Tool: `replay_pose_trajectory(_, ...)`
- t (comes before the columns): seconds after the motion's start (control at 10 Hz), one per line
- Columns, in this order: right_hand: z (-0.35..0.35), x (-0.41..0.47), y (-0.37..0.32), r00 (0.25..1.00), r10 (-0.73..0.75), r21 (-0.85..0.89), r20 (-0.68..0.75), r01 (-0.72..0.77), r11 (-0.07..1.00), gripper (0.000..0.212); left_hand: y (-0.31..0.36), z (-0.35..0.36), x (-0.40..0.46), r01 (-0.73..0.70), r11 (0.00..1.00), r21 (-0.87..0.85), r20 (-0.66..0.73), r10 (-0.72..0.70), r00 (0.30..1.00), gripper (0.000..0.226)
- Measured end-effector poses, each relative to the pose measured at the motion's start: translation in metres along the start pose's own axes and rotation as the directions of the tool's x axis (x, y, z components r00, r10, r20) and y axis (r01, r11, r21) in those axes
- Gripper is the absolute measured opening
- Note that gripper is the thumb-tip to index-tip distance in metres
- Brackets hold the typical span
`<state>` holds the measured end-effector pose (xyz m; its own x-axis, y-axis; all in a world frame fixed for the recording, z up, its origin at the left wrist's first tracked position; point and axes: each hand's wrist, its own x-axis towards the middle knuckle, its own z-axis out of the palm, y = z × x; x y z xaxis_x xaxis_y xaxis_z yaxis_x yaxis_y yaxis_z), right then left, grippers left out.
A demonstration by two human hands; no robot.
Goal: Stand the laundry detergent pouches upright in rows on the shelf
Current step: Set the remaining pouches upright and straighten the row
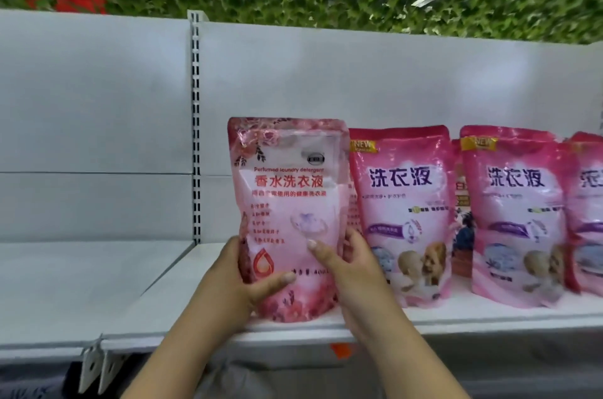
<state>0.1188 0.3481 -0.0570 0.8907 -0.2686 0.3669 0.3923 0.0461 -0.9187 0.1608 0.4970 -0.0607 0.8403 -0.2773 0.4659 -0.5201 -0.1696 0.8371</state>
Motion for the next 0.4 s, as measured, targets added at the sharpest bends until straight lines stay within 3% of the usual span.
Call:
replay_pose_trajectory(0.3,0.019,-0.020,-0.012,0.971,-0.064,-0.398,-0.228,-0.033,0.917,0.044,0.003,0.007,-0.001,-0.018,0.972,0.235,-0.043,0.029,0.999,0.072)
replay_pose_trajectory(0.4,0.027,-0.039,-0.014,0.952,-0.120,-0.551,-0.280,-0.058,0.832,0.041,0.003,0.005,-0.009,-0.077,0.921,0.381,-0.096,0.122,0.988,0.076)
